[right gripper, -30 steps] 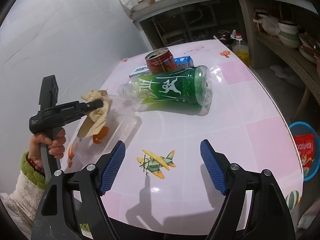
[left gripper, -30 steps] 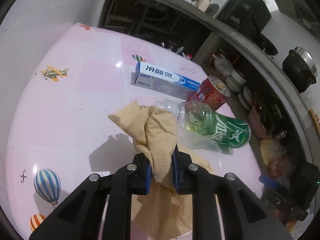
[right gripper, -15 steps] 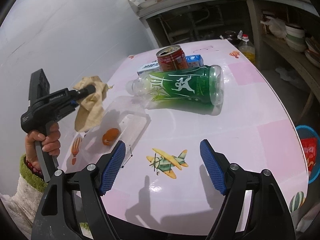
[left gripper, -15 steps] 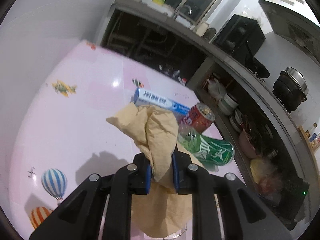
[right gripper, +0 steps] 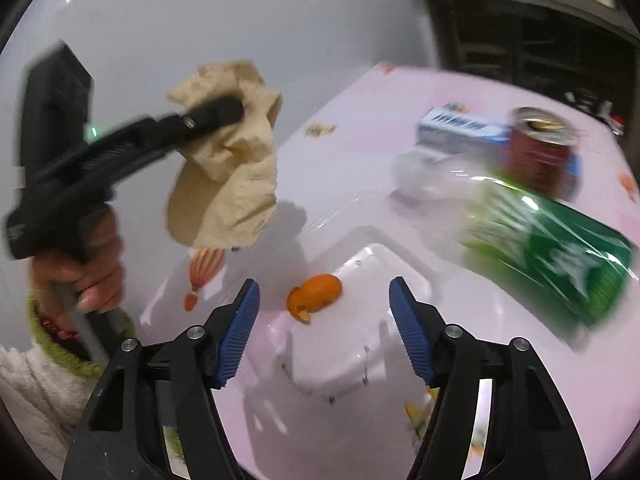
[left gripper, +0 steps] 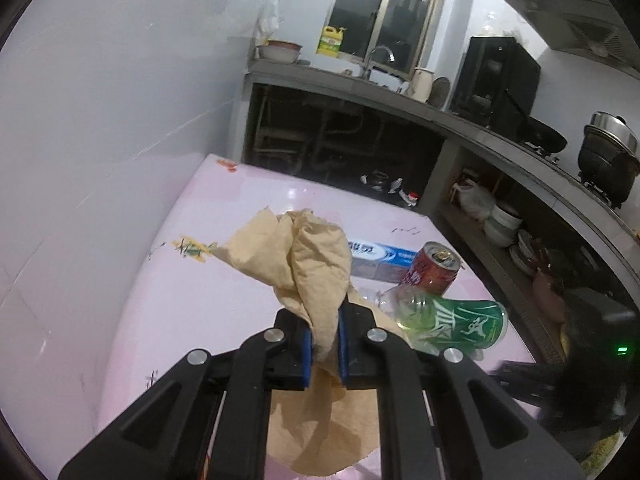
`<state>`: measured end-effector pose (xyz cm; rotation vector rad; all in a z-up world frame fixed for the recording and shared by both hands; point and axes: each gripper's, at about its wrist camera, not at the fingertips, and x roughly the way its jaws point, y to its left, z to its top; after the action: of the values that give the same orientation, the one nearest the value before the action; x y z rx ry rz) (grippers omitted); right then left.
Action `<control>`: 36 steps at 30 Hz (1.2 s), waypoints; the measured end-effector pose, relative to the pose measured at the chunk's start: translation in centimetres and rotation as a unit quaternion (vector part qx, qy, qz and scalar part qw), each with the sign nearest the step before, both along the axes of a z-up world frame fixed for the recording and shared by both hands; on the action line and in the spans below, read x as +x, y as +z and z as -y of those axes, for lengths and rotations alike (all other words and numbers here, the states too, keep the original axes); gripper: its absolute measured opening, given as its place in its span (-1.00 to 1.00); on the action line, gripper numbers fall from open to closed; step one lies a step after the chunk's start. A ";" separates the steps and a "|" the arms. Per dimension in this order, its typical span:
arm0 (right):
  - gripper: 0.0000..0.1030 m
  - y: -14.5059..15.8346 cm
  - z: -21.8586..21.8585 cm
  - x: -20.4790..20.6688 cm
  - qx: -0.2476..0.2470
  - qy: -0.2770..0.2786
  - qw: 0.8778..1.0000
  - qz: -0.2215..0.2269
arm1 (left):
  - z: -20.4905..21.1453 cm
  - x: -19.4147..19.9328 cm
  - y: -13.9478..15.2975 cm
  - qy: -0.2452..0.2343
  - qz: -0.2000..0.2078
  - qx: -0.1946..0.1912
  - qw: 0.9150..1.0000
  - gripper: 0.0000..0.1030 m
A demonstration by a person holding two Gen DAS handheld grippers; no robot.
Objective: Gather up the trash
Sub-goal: 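Grasp the orange peel in the clear tray with the right tool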
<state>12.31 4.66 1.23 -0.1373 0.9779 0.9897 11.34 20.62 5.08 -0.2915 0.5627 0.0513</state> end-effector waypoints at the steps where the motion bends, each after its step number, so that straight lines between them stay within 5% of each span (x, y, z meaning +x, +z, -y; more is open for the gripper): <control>1: 0.15 -0.5 -1.1 0.2 -0.014 0.016 1.000 -0.002 | -0.2 -0.1 -0.2 0.002 -0.002 -0.002 1.000 -0.83; 9: 0.00 -3.1 -5.5 0.2 -0.090 0.075 0.993 0.014 | -0.6 -0.6 -0.8 0.010 -0.007 0.007 1.000 -0.83; 27: -0.63 -3.7 -6.4 -2.3 -0.113 0.114 0.986 0.051 | -0.8 -0.5 -0.7 0.023 -0.009 0.017 1.000 -0.83; 31: -0.63 -4.0 -6.6 -2.5 -0.112 0.112 0.986 0.050 | -0.9 -0.5 -0.7 0.023 -0.008 0.015 1.000 -0.83; 36: -0.06 -3.7 -6.1 -2.1 -0.083 0.121 0.987 0.060 | -0.9 -0.5 -0.7 0.022 -0.010 0.016 1.000 -0.83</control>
<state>10.25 10.79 -2.52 -0.4580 0.9462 1.1065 10.84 21.54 4.37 -0.2730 0.5746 0.1066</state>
